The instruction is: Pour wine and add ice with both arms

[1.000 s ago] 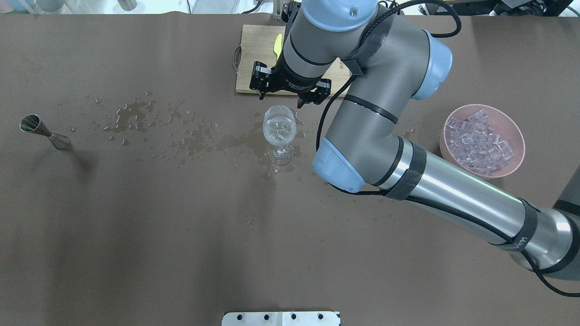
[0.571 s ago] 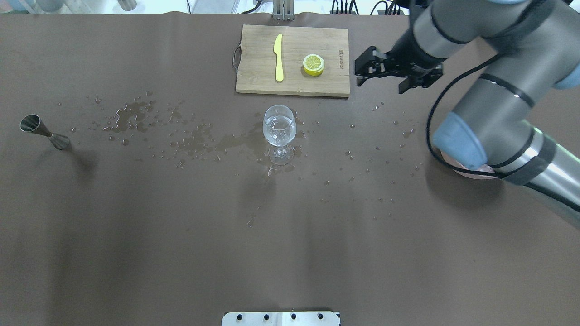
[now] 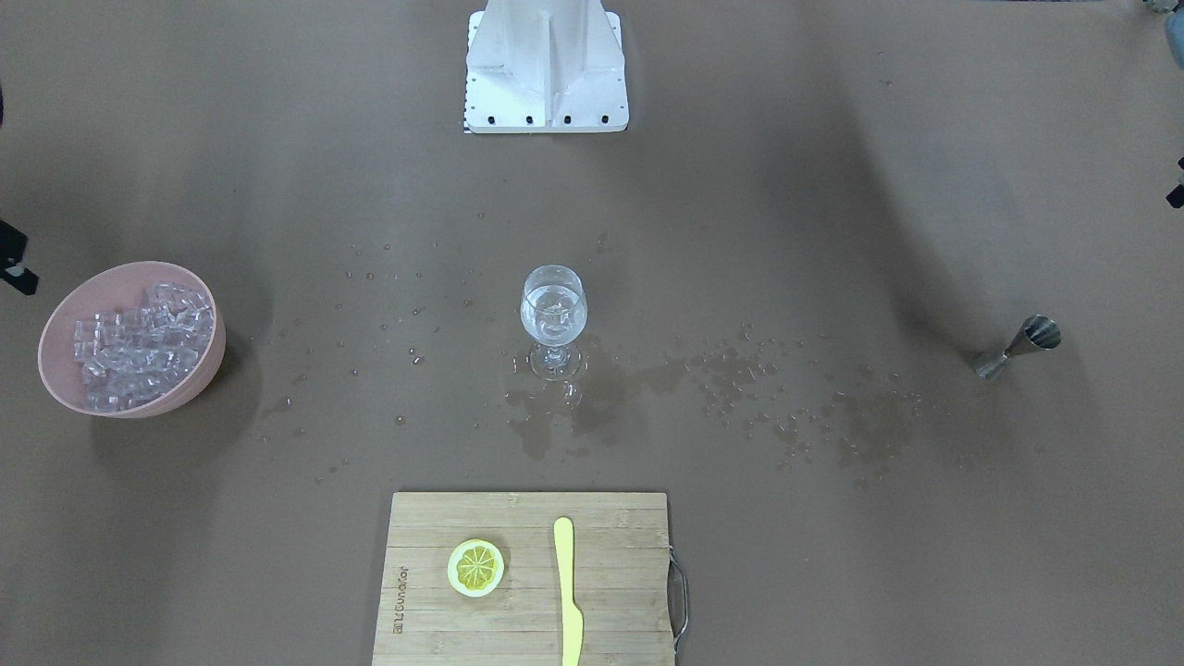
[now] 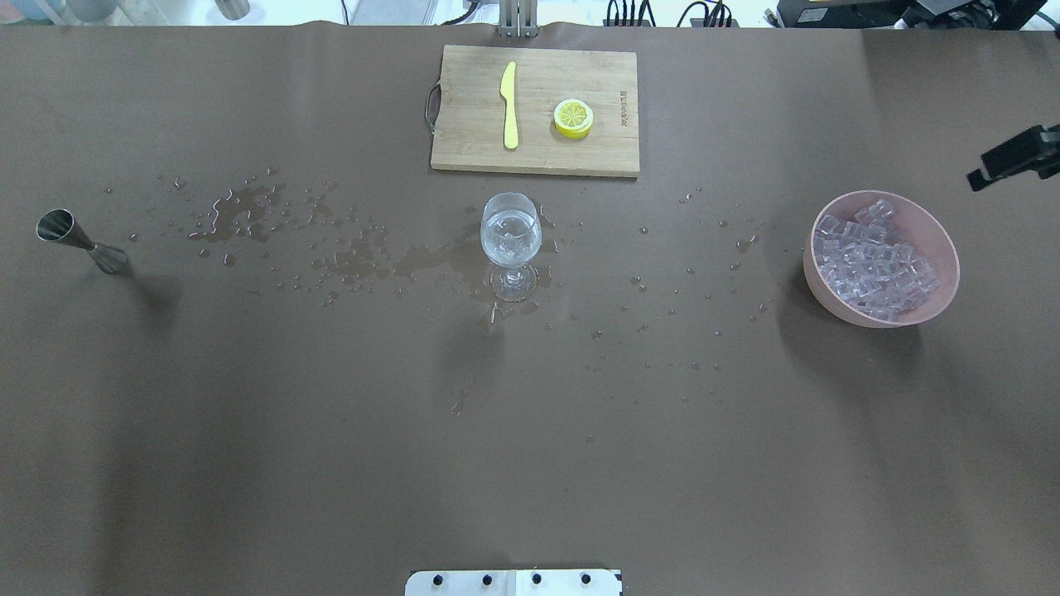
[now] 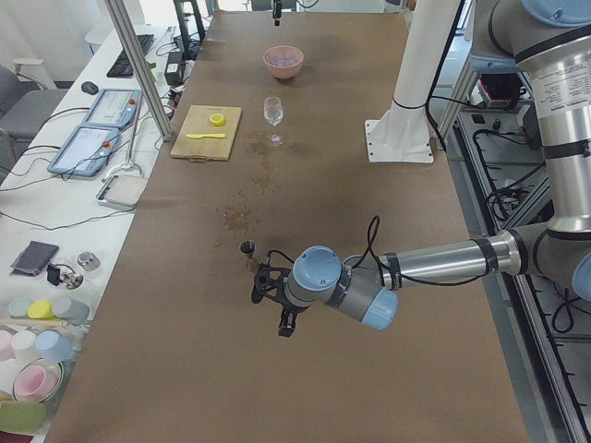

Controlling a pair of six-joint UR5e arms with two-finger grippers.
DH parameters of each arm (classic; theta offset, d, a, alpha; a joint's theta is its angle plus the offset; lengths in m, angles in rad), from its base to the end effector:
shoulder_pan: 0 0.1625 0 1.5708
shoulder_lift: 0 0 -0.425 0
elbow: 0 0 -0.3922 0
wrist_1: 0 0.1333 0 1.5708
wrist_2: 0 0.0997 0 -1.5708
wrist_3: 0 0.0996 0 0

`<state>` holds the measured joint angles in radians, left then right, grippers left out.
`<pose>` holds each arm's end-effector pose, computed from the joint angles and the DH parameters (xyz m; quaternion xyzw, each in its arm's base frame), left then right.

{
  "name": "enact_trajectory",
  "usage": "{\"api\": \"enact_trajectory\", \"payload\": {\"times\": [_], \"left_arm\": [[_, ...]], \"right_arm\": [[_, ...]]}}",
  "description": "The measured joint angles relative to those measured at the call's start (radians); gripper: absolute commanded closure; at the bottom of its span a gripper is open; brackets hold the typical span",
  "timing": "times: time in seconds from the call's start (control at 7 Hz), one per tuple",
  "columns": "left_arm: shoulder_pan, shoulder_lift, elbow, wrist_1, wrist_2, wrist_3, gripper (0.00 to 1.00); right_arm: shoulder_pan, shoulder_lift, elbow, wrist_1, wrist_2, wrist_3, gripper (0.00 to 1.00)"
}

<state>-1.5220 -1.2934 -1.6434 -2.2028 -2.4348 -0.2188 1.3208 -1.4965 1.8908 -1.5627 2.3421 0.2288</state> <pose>-0.0387 -0.3875 0.6686 0.1362 0.4312 0.0131 0.8918 -0.0651 -0.5132 0.4623 0.0925 -0.4020 -0.0848 0.9070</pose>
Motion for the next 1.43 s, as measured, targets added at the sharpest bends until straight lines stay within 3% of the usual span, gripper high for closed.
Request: {"api": "enact_trajectory", "payload": {"times": [0.29, 0.71, 1.0, 1.43], "left_arm": [[0.036, -0.087, -0.023, 0.211, 0.022, 0.031, 0.02], [0.068, -0.287, 0.022, 0.493, 0.171, 0.224, 0.02], [0.059, -0.329, 0.021, 0.565, 0.169, 0.250, 0.02], [0.035, -0.277, -0.019, 0.579, 0.118, 0.252, 0.02]], "right_arm": [[0.109, -0.055, -0.059, -0.080, -0.004, -0.275, 0.00], [0.172, 0.041, -0.234, -0.137, -0.005, -0.479, 0.00], [0.169, 0.092, -0.274, -0.149, -0.002, -0.490, 0.00], [0.165, 0.133, -0.288, -0.185, 0.012, -0.491, 0.00]]}}
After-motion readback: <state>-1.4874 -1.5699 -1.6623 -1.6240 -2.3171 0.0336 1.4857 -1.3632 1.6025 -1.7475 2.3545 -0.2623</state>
